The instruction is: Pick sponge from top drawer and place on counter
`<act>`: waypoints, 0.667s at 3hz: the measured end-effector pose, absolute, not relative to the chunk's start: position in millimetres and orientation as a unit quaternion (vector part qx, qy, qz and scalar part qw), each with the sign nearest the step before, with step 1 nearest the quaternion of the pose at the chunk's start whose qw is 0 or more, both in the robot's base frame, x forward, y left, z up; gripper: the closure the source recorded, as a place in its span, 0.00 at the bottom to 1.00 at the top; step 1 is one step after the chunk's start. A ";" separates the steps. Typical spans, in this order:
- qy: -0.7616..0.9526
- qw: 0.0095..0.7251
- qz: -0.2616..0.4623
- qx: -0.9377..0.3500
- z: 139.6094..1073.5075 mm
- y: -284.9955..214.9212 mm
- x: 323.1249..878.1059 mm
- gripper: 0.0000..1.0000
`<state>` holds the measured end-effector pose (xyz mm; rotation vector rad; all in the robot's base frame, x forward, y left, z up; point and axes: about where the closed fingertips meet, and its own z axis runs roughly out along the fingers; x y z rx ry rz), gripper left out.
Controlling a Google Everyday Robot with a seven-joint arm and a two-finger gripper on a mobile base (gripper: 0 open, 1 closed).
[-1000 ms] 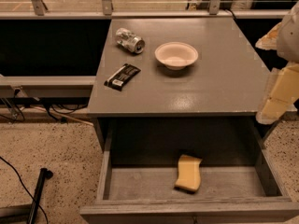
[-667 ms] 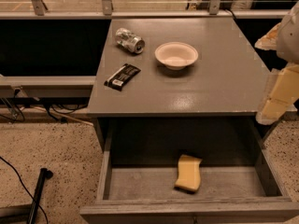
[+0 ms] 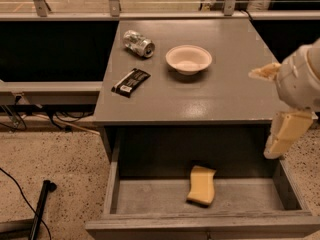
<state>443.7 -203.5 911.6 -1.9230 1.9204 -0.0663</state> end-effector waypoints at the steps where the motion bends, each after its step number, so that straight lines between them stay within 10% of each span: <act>1: 0.673 0.231 -0.038 -0.701 913.8 -205.8 448.4 0.00; 2: 0.676 0.217 -0.037 -0.703 905.9 -207.9 448.7 0.00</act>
Offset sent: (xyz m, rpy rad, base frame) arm 0.0074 -0.0080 -0.0185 -0.0329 0.0026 0.0294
